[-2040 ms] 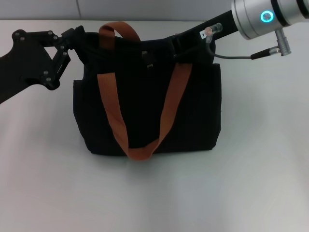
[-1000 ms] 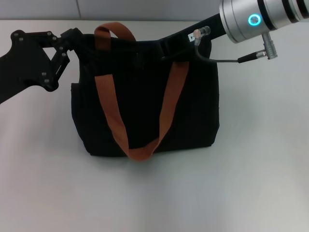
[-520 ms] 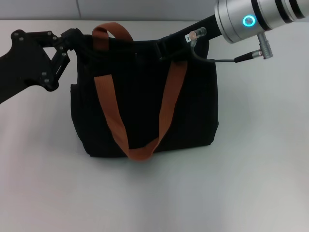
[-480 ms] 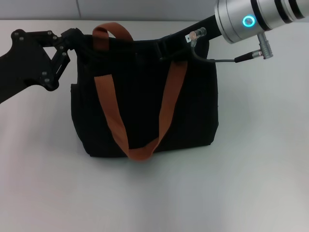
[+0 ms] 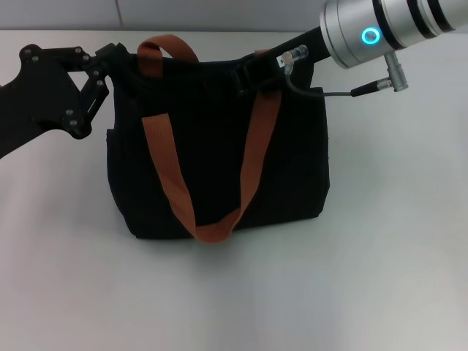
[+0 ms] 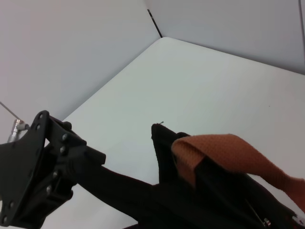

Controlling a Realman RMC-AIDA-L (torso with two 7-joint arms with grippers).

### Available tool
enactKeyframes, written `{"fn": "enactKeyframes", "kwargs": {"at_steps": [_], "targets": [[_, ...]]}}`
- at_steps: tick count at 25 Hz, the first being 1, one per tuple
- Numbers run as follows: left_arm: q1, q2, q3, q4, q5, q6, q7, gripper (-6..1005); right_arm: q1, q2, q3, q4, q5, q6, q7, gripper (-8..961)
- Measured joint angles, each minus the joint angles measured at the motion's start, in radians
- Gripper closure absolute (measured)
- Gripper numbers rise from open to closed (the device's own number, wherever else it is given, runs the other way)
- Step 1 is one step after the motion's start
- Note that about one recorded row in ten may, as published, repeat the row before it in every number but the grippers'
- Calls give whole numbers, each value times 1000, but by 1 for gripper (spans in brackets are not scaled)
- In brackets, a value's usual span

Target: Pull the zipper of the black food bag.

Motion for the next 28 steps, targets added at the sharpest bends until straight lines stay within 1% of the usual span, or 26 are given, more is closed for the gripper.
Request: {"fn": "enactKeyframes", "kwargs": {"at_steps": [6, 9, 15, 19, 22, 28], "targets": [[2, 0, -2, 0, 0, 1, 2, 895, -1, 2, -11, -35, -50, -1, 47, 955], [3, 0, -5, 0, 0, 1, 2, 895, -12, 3, -32, -81, -85, 0, 88, 955], [4, 0, -7, 0, 0, -4, 7, 893, -52, 4, -39, -172, -152, -5, 157, 956], [5, 0, -8, 0, 0, -4, 8, 892, -73, 4, -34, -205, -171, -9, 171, 956], [5, 1, -9, 0, 0, -5, 9, 891, -85, 3, -28, -220, -156, -10, 163, 956], [2, 1, -9, 0, 0, -3, 9, 889, -82, 1, -26, -199, -108, -10, 146, 892]]}}
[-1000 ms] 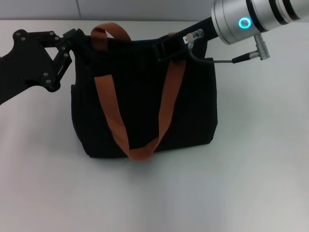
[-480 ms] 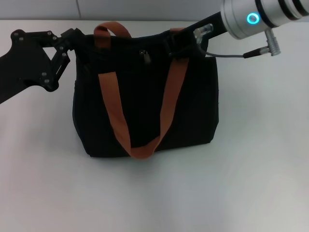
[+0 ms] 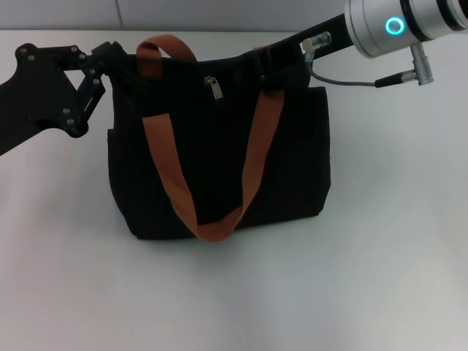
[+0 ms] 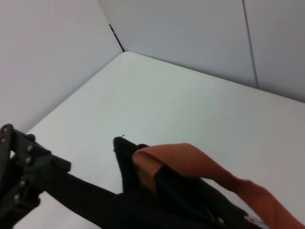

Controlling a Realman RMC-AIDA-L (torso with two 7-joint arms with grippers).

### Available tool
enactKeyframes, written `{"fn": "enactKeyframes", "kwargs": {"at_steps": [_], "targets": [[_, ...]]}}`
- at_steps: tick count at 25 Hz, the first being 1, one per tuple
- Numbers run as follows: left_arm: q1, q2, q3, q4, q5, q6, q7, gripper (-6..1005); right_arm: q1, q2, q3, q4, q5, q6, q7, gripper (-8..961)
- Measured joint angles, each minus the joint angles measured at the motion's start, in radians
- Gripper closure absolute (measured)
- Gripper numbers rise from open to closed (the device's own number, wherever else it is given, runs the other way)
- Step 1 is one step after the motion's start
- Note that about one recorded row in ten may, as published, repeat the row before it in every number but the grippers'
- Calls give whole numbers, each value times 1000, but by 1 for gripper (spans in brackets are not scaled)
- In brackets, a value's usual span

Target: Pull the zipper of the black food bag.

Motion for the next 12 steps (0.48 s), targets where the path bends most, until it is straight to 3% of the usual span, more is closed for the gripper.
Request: {"fn": "enactKeyframes", "kwargs": {"at_steps": [12], "targets": [[-4, -2, 0, 0, -5, 3, -8, 886, 40, -1, -8, 89, 59, 15, -46, 741]]}}
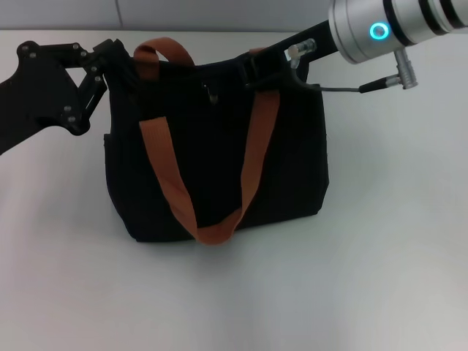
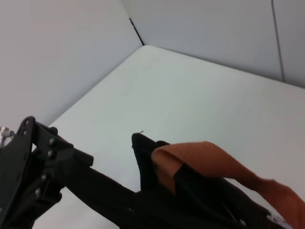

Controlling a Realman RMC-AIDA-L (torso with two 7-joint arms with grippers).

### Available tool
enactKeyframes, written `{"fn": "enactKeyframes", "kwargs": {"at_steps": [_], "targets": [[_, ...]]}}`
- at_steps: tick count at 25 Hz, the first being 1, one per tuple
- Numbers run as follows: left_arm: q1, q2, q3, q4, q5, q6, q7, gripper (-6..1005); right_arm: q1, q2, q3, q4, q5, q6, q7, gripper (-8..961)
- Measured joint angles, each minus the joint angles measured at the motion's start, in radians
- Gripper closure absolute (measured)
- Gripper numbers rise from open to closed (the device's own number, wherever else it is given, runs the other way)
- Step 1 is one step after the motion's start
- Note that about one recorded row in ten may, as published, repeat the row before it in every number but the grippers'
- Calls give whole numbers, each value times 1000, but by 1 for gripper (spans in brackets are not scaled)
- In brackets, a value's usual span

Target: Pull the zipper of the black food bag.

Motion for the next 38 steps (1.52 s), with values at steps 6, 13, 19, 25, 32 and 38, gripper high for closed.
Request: {"fn": "enactKeyframes", "kwargs": {"at_steps": [6, 13, 19, 25, 32, 38], "targets": [[-2, 1, 0, 0, -3, 1, 0, 884, 21, 2, -4, 24, 25, 3, -7, 723], [-2, 1, 0, 0, -3, 2, -2, 882, 21, 2, -3, 31, 36, 4, -15, 725], [-2, 1, 0, 0, -3, -1, -3, 881, 27, 2, -3, 63, 94, 0, -42, 726], [-3, 1, 0, 0, -3, 2, -3, 879, 28, 0, 0, 79, 100, 5, -52, 728], [-3, 1, 0, 0, -3, 2, -3, 877, 29, -1, 1, 97, 100, 11, -55, 730], [-3, 1, 0, 0, -3, 0, -3, 876, 32, -2, 3, 89, 100, 6, -55, 736]]}}
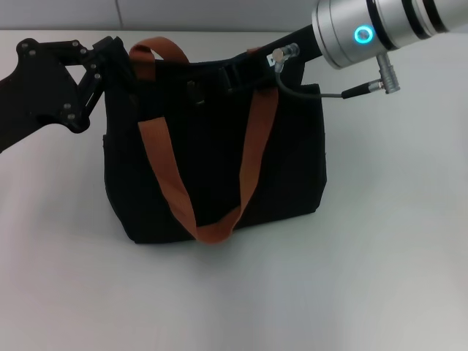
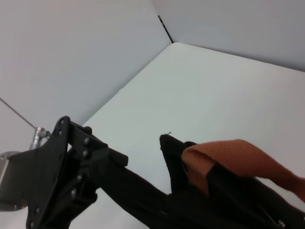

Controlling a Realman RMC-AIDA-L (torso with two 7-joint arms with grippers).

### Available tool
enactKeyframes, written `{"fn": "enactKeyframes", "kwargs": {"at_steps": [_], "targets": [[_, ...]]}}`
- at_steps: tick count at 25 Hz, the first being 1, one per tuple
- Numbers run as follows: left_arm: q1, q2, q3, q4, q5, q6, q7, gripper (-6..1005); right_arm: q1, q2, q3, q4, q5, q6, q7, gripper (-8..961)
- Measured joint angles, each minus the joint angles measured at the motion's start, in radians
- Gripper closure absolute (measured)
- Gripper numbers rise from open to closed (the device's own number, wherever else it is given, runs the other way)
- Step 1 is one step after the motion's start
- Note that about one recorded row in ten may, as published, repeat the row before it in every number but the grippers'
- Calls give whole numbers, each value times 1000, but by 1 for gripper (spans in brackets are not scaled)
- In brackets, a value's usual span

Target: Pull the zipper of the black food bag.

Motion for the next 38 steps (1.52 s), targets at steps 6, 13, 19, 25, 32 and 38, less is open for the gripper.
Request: {"fn": "enactKeyframes", "kwargs": {"at_steps": [6, 13, 19, 25, 32, 38], "targets": [[-1, 0, 0, 0, 0, 2, 0, 874, 2, -1, 0, 13, 0, 12, -8, 739], [-4, -2, 0, 0, 0, -1, 0, 872, 9, 4, -13, 12, 30, 10, -9, 736], [-5, -3, 2, 0, -1, -2, 0, 870, 5, 4, -17, 19, 34, 19, -8, 735], [-5, -3, 0, -3, -2, -3, 1, 869, 4, 4, -30, 13, 36, 20, -5, 802], [-5, -3, 0, -4, -2, -3, 2, 867, 4, 6, -33, 6, 38, 22, -1, 846], [-5, -3, 1, -3, -2, -2, 2, 865, 11, 5, -33, 14, 36, 30, 0, 847]]}}
